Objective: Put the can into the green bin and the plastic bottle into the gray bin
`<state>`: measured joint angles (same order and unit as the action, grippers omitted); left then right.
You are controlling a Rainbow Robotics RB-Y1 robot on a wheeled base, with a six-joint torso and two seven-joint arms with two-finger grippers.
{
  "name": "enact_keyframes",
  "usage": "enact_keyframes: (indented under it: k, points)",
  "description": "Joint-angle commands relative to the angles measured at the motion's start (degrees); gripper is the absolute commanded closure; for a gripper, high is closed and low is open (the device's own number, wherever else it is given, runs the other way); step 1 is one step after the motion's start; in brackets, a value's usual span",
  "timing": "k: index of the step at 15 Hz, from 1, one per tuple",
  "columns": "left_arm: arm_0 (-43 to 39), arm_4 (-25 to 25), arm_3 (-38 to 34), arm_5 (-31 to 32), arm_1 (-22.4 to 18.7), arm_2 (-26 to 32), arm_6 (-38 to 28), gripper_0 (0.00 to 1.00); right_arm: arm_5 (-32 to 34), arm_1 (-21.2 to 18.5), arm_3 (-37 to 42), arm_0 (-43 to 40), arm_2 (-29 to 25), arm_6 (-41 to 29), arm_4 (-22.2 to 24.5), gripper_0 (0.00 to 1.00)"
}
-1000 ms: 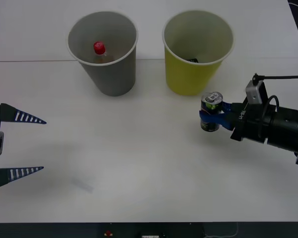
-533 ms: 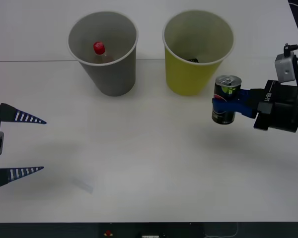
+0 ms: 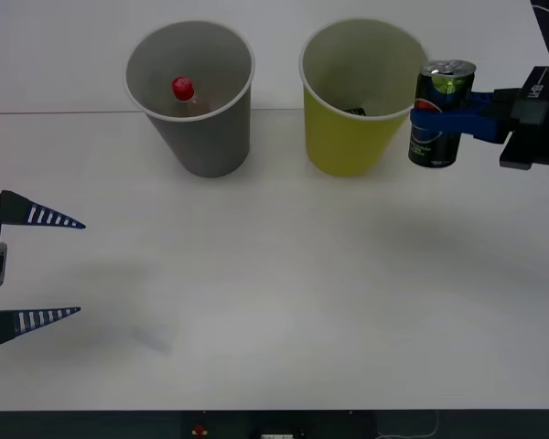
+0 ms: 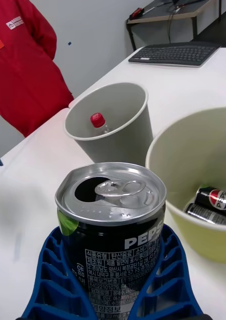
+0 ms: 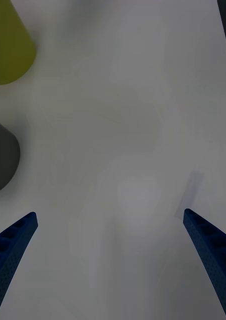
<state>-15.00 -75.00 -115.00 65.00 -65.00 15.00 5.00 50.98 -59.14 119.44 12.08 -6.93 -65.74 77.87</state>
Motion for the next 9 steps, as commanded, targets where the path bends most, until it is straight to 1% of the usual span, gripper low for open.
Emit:
enact_keyframes:
  k: [1,3,4,6,7,8,9]
  points:
    - [0.0,0.0,0.0,0.0,0.0,0.0,0.0,0.00,4.3,-1.0,-2.5,9.0,1.5,-6.8,6.6,1.00]
    - [0.0,0.0,0.0,0.0,0.0,0.0,0.0,0.00,9.1,-1.0,-8.3,16.3,3.9,-6.6,7.7,1.00]
    - [0.0,0.0,0.0,0.0,0.0,0.0,0.0,0.00,10.2,-1.0,-13.0,21.1,6.9,-5.6,8.1,1.00]
    - [0.0,0.0,0.0,0.0,0.0,0.0,0.0,0.00,9.4,-0.7,-20.9,28.5,12.6,-4.0,8.8,1.00]
    - [0.0,0.0,0.0,0.0,0.0,0.0,0.0,0.00,8.7,0.1,-25.0,31.7,15.1,-3.1,9.1,1.00]
    - [0.0,0.0,0.0,0.0,0.0,0.0,0.0,0.00,8.7,1.0,-28.5,34.0,16.7,-2.1,9.7,1.00]
    - [0.0,0.0,0.0,0.0,0.0,0.0,0.0,0.00,8.7,2.1,-31.6,36.0,17.8,-1.1,11.2,1.00]
